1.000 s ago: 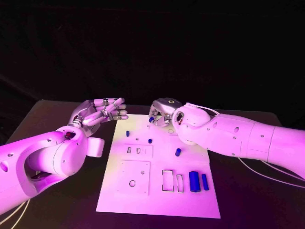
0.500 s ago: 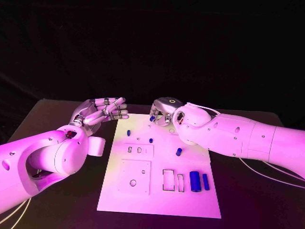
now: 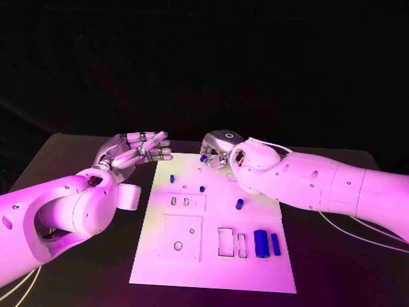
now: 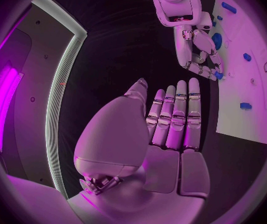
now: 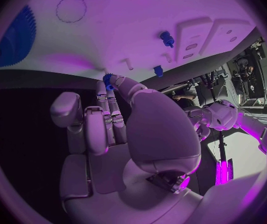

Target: Assemble the parts on the task board

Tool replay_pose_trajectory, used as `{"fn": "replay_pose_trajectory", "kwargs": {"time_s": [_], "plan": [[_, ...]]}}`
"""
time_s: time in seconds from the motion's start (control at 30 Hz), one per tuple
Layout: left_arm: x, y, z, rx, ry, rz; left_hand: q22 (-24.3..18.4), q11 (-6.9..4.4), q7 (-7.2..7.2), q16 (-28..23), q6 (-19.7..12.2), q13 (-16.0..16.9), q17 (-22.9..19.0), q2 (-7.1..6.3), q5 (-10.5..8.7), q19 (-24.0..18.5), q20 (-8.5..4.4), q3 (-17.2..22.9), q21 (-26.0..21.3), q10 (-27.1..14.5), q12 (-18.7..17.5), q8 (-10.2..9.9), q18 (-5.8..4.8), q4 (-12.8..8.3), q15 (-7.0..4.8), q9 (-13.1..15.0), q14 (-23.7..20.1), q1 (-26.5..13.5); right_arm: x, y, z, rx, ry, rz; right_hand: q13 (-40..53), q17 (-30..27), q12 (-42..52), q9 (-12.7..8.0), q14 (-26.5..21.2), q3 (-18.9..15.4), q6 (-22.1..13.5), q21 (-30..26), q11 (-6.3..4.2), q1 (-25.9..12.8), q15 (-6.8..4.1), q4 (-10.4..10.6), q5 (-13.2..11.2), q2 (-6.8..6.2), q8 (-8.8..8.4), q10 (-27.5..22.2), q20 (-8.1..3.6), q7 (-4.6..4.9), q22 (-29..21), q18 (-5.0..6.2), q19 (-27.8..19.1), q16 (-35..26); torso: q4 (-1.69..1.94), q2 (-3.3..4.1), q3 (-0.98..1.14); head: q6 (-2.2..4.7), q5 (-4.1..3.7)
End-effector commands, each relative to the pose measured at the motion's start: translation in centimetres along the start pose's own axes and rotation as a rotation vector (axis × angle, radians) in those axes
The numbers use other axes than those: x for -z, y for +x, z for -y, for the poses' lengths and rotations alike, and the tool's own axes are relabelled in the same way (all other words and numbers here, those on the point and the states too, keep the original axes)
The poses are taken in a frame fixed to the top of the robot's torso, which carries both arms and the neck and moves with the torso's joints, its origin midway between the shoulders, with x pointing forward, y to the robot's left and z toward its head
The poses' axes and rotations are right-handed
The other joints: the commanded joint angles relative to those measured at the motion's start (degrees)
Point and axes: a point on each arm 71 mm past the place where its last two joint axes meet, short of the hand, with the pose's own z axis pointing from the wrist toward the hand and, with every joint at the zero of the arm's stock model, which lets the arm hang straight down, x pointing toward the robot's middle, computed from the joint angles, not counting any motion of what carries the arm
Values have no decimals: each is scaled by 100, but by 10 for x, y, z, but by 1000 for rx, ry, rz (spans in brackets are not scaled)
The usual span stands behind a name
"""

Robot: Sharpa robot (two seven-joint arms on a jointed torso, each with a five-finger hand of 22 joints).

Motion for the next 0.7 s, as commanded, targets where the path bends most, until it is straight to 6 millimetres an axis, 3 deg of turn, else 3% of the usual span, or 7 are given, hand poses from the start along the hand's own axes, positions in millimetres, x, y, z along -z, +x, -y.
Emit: {"fn": "replay_pose_trajectory", "kwargs": {"time_s": [0.03,0.27,0.47,0.7], "plan": [[0,3,1,4,7,-23,-6,36,21,-33,3,-7,7,-9,-14,-47,7,8,-16,1,-24,-22,66,-23,13,-5,-33,69,-1,1,-1,28,11,-9,-5,-1,-30,6,282,26,-16,28,25,-22,-18,12,-33,-55,4,-17,28,25,-6,-69,-3,19,1,2,-5,1,-1],[0,3,1,5,5,-23,-6,36,21,-33,3,-7,7,-9,-14,-47,7,8,-16,1,-24,-22,66,-23,13,-5,-33,69,-2,2,-3,36,10,-24,-11,-7,-59,6,279,28,-39,24,40,-46,-4,22,-70,-86,-8,-67,39,38,-8,-68,-13,25,7,0,-4,-1,-1],[0,2,1,4,5,-22,-6,36,21,-33,3,-7,7,-9,-14,-47,7,8,-16,1,-24,-22,66,-23,13,-5,-33,69,-3,4,-4,39,2,-39,-36,-55,-214,-34,257,28,-240,-41,137,-102,73,47,-150,-182,-87,-363,95,127,-83,-53,-82,16,10,2,-5,-8,2],[0,2,1,4,4,-22,-6,36,21,-36,3,-7,7,-10,-15,-48,7,8,-15,1,-25,-23,66,-23,14,-5,-34,70,-3,4,-2,41,12,-44,-33,-98,-261,-60,242,23,-352,-99,171,-110,102,51,-158,-214,-94,-484,128,151,-155,-35,-134,1,12,6,-6,-15,-1]]}}
